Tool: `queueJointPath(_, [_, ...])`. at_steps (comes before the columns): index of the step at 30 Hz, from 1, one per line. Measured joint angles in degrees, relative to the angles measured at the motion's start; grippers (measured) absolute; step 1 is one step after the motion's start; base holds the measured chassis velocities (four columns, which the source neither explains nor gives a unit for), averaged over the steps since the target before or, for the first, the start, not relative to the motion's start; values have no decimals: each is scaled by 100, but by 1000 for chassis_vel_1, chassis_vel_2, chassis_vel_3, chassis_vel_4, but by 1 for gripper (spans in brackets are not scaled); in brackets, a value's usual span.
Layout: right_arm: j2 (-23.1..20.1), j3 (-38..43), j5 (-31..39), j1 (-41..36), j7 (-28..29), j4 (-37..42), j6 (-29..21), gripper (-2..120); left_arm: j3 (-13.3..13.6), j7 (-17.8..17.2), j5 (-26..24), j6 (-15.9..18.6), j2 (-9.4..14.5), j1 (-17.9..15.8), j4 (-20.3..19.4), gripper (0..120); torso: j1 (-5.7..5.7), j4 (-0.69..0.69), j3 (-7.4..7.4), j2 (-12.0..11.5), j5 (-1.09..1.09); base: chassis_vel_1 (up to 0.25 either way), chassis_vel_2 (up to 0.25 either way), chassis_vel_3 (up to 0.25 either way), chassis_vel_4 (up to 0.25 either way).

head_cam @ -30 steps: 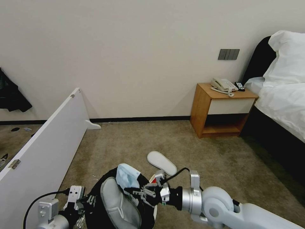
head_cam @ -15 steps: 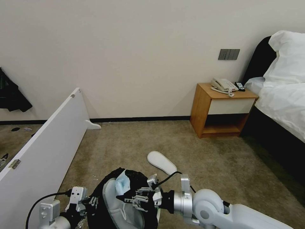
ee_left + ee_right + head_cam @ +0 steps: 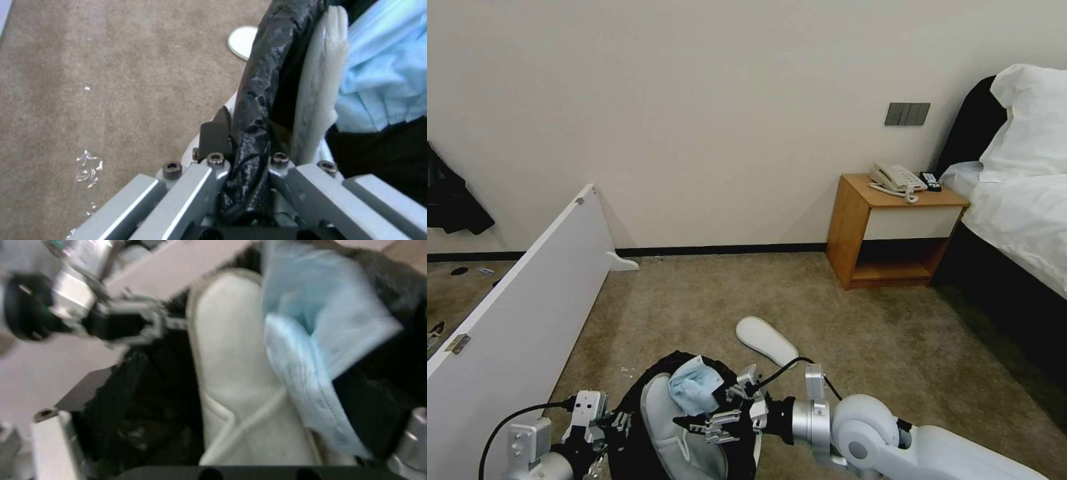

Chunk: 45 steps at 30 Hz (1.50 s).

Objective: Pick up the trash bin, then pick up the garbage from the floor and place it into the trash bin.

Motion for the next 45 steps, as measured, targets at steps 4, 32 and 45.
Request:
queueJointPath(4, [-5, 52, -186, -30, 197, 83, -85, 100, -2, -15, -18, 8, 0, -43, 7, 3, 0, 0, 0, 0, 0, 0, 0, 0, 0])
queueJointPath(32, [364, 1463, -292, -823, 844, -119, 700, 100, -71, -62, -12, 17, -48, -22, 5, 2, 0, 1, 0, 0, 0, 0, 0, 0, 0])
queueJointPath(45, [612, 2569, -548, -1817, 2059, -445, -677, 100, -198, -48, -6, -5, -102, -43, 30, 2, 0, -1, 0, 0, 1, 0, 0, 0, 0])
